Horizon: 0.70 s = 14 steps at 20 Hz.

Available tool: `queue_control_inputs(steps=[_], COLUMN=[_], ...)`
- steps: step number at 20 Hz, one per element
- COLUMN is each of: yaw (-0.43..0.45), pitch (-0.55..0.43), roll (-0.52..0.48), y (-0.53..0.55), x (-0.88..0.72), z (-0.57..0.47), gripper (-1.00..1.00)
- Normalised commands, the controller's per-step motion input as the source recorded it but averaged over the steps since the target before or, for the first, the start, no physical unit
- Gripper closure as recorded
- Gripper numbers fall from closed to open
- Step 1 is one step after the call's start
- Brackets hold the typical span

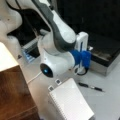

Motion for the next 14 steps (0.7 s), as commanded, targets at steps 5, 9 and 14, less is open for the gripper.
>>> queue_control_inputs(steps=[5,9,14], yaw=[-0.116,-0.117,-0.140], pitch=[-0.066,-0.049,-0.026], roll=[0.229,0.151,0.082], y=[0.23,0.29,0.40], x=[-0.05,-0.08,-0.09], z=[0.25,0.25,0.26], gripper=[1.00,1.00,1.00])
